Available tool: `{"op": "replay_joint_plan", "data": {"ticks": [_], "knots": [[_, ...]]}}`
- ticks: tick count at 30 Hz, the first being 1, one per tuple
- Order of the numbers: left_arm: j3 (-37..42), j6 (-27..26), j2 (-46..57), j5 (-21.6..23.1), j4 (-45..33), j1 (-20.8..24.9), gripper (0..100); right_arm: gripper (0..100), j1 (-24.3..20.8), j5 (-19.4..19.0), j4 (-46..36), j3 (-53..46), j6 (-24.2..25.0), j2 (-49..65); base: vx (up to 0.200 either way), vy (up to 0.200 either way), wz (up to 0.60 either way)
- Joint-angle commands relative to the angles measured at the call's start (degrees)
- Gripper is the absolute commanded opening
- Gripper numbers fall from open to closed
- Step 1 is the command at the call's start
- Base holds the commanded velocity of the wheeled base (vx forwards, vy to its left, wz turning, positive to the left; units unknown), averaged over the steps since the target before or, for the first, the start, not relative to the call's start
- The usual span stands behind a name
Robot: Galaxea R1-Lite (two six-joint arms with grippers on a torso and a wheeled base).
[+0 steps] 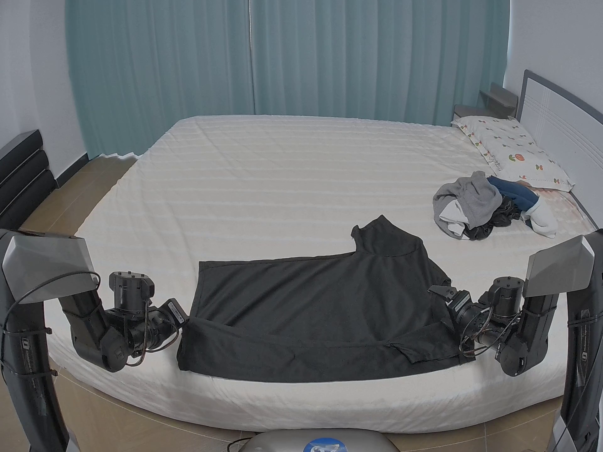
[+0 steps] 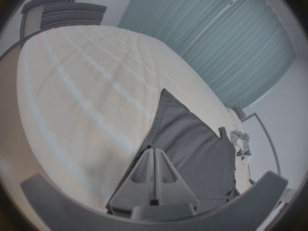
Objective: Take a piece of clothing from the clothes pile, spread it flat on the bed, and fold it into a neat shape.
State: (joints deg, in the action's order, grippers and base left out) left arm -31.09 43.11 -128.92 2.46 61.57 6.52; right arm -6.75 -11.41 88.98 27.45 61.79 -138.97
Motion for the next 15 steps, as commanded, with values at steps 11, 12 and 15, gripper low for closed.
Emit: {"op": "replay_joint_plan", "data": {"ticks": [11, 12, 15], "knots": [[1.0, -3.4, 5.8, 0.2, -9.3, 0.0, 0, 100, -0.1, 0.2, 0.4, 0.1, -0.1, -0.2, 0.000, 0.000, 0.00], [0.9, -3.6, 6.7, 0.2, -11.2, 0.0, 0, 100, -0.1, 0.2, 0.4, 0.1, -0.1, -0.2, 0.000, 0.000, 0.00], [0.9, -4.0, 8.6, 0.4, -13.9, 0.1, 0, 100, -0.1, 0.2, 0.4, 0.1, -0.1, -0.2, 0.000, 0.000, 0.00]]}}
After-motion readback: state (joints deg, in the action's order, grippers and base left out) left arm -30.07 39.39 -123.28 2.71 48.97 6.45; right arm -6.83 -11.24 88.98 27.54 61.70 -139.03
